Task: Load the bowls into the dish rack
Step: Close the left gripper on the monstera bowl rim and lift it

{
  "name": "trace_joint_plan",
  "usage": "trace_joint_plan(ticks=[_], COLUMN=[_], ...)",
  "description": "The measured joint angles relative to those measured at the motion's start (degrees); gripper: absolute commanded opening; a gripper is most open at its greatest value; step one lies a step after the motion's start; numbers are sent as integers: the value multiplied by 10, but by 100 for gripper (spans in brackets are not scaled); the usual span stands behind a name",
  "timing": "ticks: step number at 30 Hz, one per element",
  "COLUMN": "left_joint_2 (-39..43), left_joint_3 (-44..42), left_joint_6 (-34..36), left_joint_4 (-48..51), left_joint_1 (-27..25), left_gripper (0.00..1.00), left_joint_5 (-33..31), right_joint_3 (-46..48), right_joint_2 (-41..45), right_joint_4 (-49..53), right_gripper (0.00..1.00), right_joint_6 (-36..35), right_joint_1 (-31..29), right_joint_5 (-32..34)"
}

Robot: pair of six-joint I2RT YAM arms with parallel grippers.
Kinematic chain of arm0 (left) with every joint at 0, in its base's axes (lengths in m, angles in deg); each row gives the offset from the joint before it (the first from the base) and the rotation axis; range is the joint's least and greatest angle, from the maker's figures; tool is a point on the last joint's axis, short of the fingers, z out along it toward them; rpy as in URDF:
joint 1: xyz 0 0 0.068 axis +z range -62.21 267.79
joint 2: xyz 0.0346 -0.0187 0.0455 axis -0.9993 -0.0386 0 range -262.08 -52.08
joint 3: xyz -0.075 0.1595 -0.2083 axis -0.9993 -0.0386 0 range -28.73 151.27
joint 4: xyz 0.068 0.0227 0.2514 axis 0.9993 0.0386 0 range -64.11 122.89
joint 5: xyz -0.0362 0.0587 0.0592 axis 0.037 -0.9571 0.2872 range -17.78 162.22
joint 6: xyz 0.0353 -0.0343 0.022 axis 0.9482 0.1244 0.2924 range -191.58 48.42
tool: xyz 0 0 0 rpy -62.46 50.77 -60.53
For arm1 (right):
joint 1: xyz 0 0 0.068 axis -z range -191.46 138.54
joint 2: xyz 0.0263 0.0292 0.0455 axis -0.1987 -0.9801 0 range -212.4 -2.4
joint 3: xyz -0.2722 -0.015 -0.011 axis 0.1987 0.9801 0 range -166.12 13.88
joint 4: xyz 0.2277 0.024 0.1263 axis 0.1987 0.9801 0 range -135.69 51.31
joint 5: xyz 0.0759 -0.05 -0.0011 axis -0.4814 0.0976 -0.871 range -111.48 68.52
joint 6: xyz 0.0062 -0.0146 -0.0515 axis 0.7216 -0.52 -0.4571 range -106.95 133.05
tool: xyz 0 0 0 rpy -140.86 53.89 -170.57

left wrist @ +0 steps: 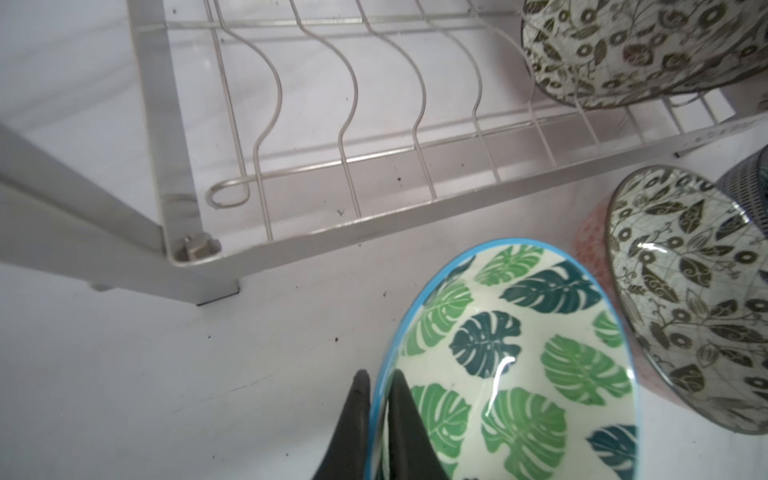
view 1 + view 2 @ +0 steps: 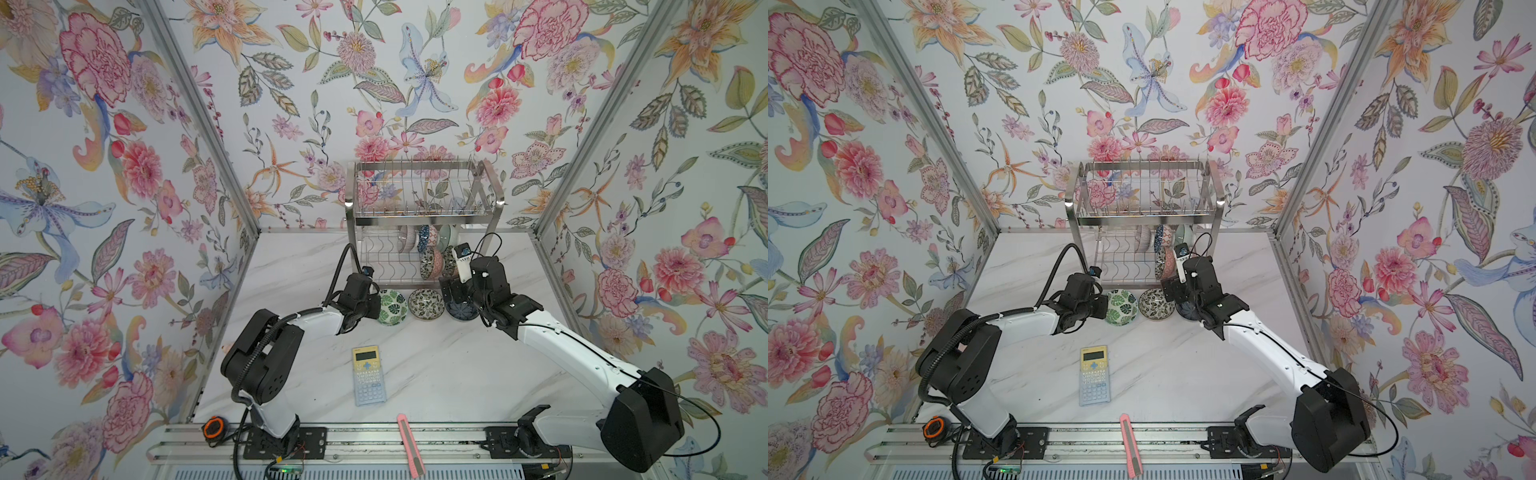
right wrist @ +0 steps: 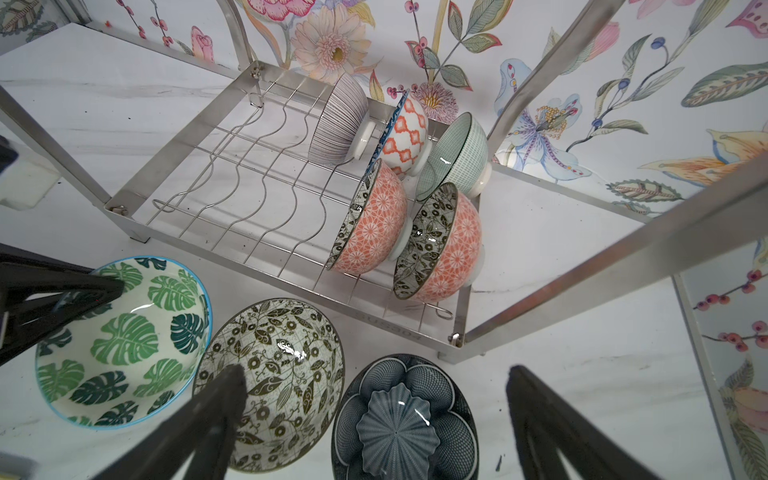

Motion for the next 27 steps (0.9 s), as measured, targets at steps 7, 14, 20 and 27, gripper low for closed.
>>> trace_joint_plan(ticks=[7,14,20,27], left_joint_2=[10,48,97,147], left_joint_3=[-5,-28,-34,-34], left_joint_6=[0,10,22,25], left_joint_4=[3,37,64,72], left_joint_1=[2,2,2,-2], left_gripper=[0,0,0,0], left_joint_5=[-2,-10,-16,-17], right_joint_3=[0,0,0,0], right_joint_2=[0,4,4,7], right_joint_4=[2,4,6,13], right_gripper=[99,99,99,99], right_joint_6=[0,0,4,9], right_joint_1=[0,0,0,-4], right_joint_5=[0,0,-2,-5])
